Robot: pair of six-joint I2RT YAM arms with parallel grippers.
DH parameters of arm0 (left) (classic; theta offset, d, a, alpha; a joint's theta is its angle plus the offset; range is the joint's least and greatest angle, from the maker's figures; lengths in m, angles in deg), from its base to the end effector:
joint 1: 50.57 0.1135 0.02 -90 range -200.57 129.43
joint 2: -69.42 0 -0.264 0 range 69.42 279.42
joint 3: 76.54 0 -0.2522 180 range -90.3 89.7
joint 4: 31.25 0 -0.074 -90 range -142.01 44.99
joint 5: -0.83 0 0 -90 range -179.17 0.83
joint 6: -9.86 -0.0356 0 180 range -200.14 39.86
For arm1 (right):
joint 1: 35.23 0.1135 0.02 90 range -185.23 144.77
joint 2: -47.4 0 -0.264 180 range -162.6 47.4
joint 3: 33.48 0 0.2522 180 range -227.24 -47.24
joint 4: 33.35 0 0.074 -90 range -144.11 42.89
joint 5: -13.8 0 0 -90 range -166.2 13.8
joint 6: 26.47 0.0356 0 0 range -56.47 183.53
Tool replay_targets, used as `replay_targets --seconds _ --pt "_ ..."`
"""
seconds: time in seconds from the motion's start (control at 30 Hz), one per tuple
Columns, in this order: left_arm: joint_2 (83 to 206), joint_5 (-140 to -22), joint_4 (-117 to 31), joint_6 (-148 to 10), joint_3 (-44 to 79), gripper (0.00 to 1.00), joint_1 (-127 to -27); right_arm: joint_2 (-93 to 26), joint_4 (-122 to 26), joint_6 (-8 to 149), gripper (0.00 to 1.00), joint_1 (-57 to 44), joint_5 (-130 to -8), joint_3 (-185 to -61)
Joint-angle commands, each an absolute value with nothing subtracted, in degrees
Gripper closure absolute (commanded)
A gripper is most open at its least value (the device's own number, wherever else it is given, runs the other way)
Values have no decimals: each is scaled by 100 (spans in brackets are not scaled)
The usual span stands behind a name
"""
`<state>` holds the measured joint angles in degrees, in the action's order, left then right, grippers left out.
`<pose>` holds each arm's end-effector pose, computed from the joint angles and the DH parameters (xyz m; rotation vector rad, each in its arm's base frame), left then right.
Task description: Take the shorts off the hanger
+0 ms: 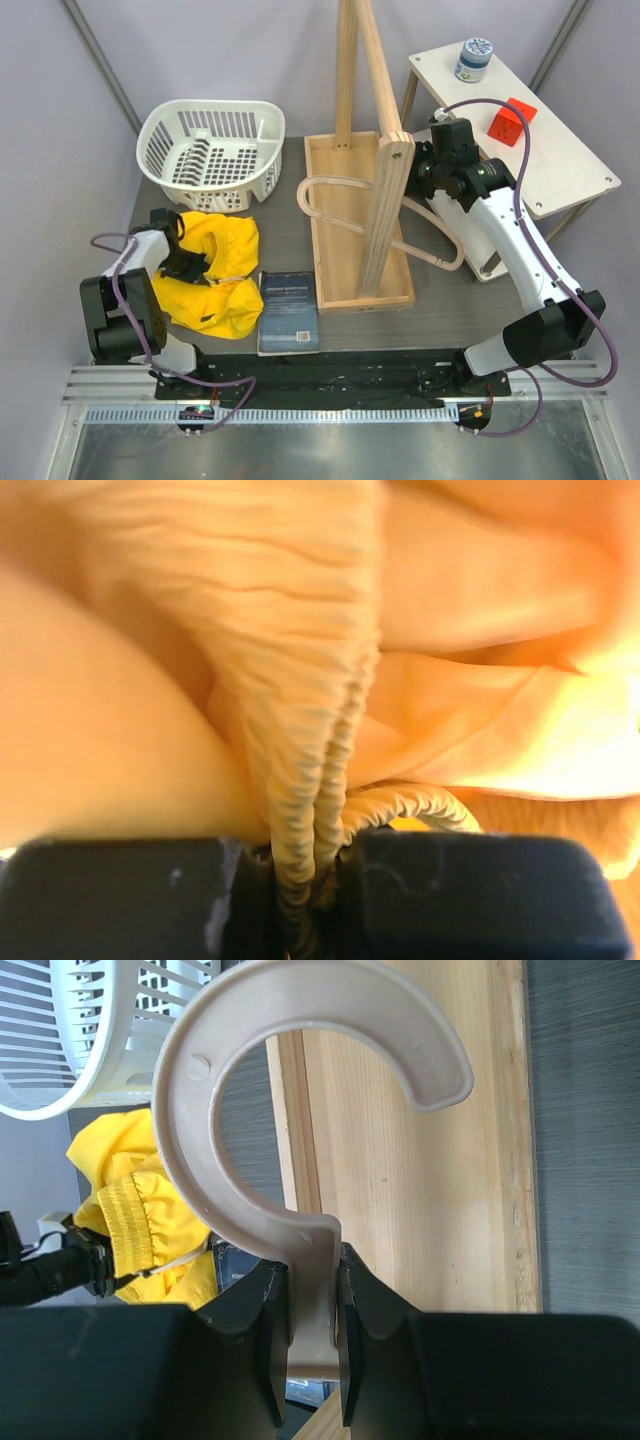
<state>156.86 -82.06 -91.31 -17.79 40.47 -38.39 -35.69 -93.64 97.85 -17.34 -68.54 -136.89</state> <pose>0.2436 0.0481 0.1640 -1.8688 2.4715 -0.2373 0.2921 0.0993 0.3930 0.2620 2.3260 0.6210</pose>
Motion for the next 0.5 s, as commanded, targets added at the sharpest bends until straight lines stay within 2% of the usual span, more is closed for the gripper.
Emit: replay_targets --seconds 0.0,0.23,0.47 --pt "14941 -8811 -9481 -1932 3320 100 -3800 -3557 -9299 9763 99 -1765 -6680 -13829" --pt "14545 -9278 -10977 -2002 1977 100 -3792 -3601 -9282 9745 99 -1756 -6662 -13909" --pt "14430 -9032 -11338 -1747 526 100 -3800 -3584 -9238 9772 99 -1756 -6592 -13803"
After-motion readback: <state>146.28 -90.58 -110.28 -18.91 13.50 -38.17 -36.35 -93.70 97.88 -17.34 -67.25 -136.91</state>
